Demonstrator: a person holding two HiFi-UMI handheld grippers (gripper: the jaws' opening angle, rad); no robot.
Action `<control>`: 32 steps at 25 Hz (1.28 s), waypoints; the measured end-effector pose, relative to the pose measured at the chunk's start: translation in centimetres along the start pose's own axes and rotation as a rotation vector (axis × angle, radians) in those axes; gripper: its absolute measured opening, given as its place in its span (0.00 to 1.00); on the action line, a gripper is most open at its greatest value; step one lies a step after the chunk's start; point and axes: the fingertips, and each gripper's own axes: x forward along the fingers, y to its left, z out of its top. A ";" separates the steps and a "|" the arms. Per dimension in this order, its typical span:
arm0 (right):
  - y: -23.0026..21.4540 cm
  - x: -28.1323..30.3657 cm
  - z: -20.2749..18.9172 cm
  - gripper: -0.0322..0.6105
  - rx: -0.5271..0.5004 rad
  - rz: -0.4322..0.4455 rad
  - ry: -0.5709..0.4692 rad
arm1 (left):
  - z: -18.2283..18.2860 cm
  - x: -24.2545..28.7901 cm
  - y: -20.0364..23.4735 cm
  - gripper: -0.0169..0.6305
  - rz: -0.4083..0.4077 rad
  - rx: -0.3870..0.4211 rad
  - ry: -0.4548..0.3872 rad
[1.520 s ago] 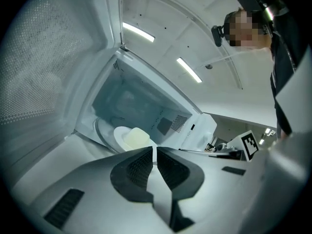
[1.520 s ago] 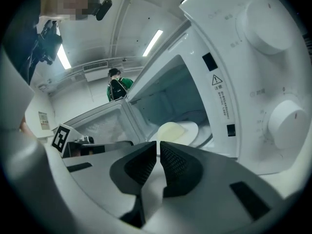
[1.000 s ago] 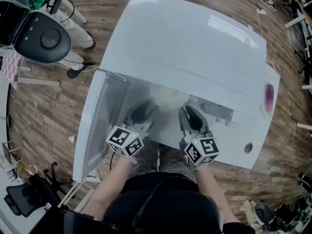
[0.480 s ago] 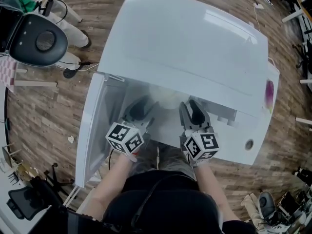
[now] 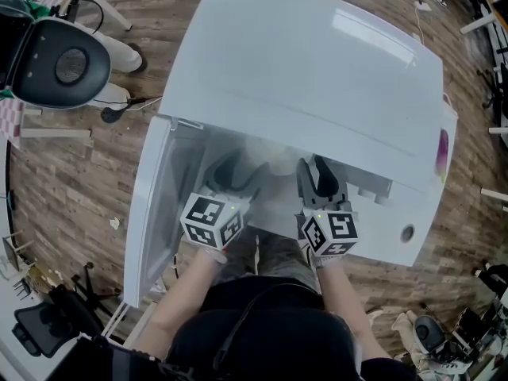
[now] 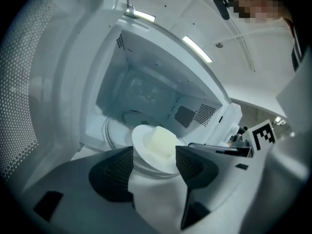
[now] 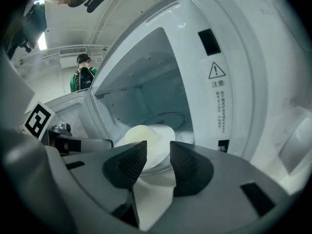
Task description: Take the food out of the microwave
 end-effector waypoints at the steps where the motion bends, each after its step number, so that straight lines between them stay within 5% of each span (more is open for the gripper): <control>1: 0.0 0.1 0.0 0.27 0.001 -0.002 0.002 | 0.0 0.1 0.1 0.43 0.004 -0.011 0.007; 6: -0.4 0.4 -0.2 0.27 -0.005 -0.015 0.012 | 0.3 0.1 0.6 0.43 0.023 -0.097 0.020; 16: -0.4 1.0 -0.5 0.27 -0.019 -0.014 0.033 | 0.7 1.2 1.1 0.43 0.058 -0.111 0.117; 32: -0.6 1.3 -0.6 0.27 0.006 -0.035 0.073 | 1.8 2.7 1.1 0.43 0.037 -0.291 0.088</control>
